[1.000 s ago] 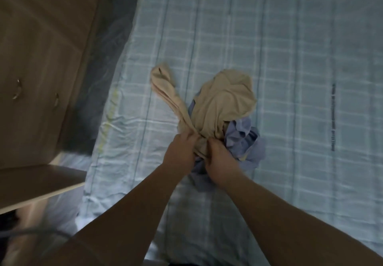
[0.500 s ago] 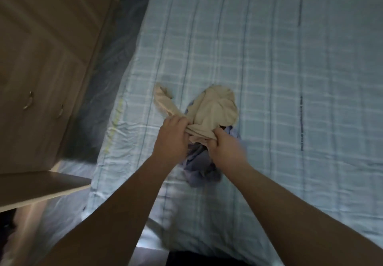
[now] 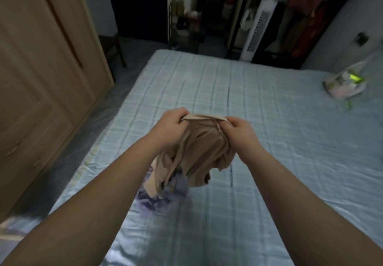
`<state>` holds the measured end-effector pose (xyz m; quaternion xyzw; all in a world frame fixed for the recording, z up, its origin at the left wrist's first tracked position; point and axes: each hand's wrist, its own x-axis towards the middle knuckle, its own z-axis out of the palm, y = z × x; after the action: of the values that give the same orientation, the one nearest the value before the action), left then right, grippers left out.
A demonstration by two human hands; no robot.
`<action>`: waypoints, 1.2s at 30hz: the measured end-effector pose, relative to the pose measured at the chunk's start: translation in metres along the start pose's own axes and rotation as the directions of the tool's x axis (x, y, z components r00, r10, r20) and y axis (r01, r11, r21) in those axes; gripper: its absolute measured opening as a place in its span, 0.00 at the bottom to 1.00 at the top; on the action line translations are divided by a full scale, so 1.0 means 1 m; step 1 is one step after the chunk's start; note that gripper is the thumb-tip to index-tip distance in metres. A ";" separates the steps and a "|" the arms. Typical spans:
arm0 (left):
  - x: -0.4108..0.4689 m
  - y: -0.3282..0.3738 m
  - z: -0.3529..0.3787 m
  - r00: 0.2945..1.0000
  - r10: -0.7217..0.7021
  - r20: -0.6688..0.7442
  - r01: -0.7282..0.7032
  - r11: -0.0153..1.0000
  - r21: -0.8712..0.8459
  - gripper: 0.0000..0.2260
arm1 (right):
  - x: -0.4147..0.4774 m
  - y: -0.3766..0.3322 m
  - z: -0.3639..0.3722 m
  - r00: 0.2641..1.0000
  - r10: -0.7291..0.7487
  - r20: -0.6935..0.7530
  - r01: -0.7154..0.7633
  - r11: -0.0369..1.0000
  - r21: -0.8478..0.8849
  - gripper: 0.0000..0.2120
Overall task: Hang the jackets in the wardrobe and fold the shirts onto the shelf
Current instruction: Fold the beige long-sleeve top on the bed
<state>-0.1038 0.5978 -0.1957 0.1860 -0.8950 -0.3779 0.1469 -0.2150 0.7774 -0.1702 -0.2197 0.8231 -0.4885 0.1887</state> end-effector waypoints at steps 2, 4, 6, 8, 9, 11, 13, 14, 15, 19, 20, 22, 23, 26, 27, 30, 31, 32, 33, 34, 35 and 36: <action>-0.007 0.048 0.013 0.999 0.033 -0.033 -0.033 0.999 0.015 0.04 | -0.015 0.001 -0.043 1.000 -0.001 0.002 0.001 0.998 0.061 0.14; -0.017 0.094 0.027 0.999 0.019 -0.044 -0.019 1.000 0.008 0.03 | -0.032 0.004 -0.087 0.998 -0.004 0.070 -0.006 0.991 0.131 0.14; -0.024 0.135 0.042 0.998 0.020 -0.064 -0.019 1.000 0.015 0.03 | -0.045 0.007 -0.129 0.989 0.009 0.146 -0.041 0.975 0.218 0.13; -0.028 0.175 0.054 0.997 0.043 -0.066 -0.041 0.999 0.030 0.04 | -0.059 0.006 -0.171 0.982 0.009 0.190 -0.074 0.938 0.337 0.13; -0.030 0.194 0.059 0.997 0.056 -0.060 -0.054 0.998 0.039 0.04 | -0.065 0.005 -0.188 0.978 0.001 0.210 -0.085 0.917 0.390 0.13; -0.035 0.226 0.069 0.996 0.079 -0.044 -0.076 0.995 0.068 0.04 | -0.078 0.003 -0.218 0.968 -0.022 0.250 -0.104 0.871 0.480 0.14; -0.040 0.254 0.074 0.996 0.082 -0.032 -0.078 0.992 0.096 0.05 | -0.088 0.002 -0.239 0.966 -0.014 0.257 -0.134 0.825 0.549 0.13; -0.042 0.265 0.075 0.997 0.074 -0.023 -0.071 0.992 0.104 0.05 | -0.093 -0.001 -0.247 0.967 -0.012 0.253 -0.142 0.801 0.581 0.14; -0.045 0.277 0.075 0.997 0.077 -0.013 -0.075 0.991 0.113 0.05 | -0.099 -0.005 -0.254 0.970 -0.012 0.244 -0.144 0.780 0.609 0.14; -0.064 0.317 0.079 0.991 0.132 -0.009 -0.130 0.986 0.108 0.14 | -0.119 -0.020 -0.274 0.984 -0.015 0.179 -0.122 0.678 0.725 0.18; -0.072 0.323 0.080 0.988 0.154 -0.015 -0.152 0.986 0.071 0.16 | -0.124 -0.022 -0.277 0.985 0.000 0.172 -0.132 0.641 0.756 0.18; -0.090 0.330 0.082 0.979 0.205 -0.020 -0.205 0.978 0.027 0.20 | -0.135 -0.024 -0.281 0.984 0.037 0.173 -0.164 0.551 0.818 0.16; -0.100 0.330 0.083 0.970 0.241 -0.038 -0.239 0.970 0.048 0.21 | -0.141 -0.025 -0.281 0.984 0.041 0.171 -0.168 0.504 0.847 0.15; -0.130 0.321 0.083 0.944 0.302 -0.135 -0.296 0.953 0.060 0.19 | -0.164 -0.033 -0.278 0.988 0.071 0.141 -0.157 0.339 0.928 0.14; -0.141 0.317 0.083 0.946 0.285 -0.154 -0.287 0.958 0.009 0.16 | -0.170 -0.037 -0.275 0.987 0.098 0.127 -0.150 0.283 0.947 0.13; -0.169 0.304 0.082 0.973 0.226 -0.054 -0.232 0.963 -0.138 0.05 | -0.188 -0.048 -0.265 0.981 0.157 0.114 -0.136 0.135 0.981 0.11; -0.179 0.299 0.082 0.978 0.208 0.024 -0.201 0.962 -0.183 0.03 | -0.193 -0.051 -0.260 0.980 0.163 0.111 -0.127 0.088 0.988 0.12; -0.188 0.297 0.082 0.977 0.191 0.093 -0.167 0.962 -0.214 0.06 | -0.198 -0.054 -0.256 0.981 0.164 0.102 -0.113 0.056 0.992 0.13; -0.195 0.295 0.083 0.974 0.173 0.148 -0.135 0.962 -0.237 0.10 | -0.204 -0.056 -0.252 0.984 0.151 0.095 -0.102 0.038 0.994 0.13; -0.201 0.295 0.085 0.969 0.167 0.180 -0.120 0.962 -0.245 0.14 | -0.211 -0.057 -0.248 0.986 0.141 0.090 -0.095 0.030 0.995 0.13; -0.205 0.295 0.086 0.967 0.168 0.190 -0.119 0.962 -0.244 0.17 | -0.217 -0.057 -0.244 0.989 0.124 0.080 -0.085 0.037 0.996 0.13; -0.208 0.298 0.088 0.971 0.171 0.166 -0.127 0.961 -0.244 0.17 | -0.223 -0.057 -0.240 0.991 0.112 0.075 -0.082 0.053 0.995 0.14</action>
<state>-0.0207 0.9369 -0.0619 0.0635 -0.8661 -0.4830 0.1117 -0.1453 1.0484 0.0101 0.0302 0.2794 -0.9080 0.3108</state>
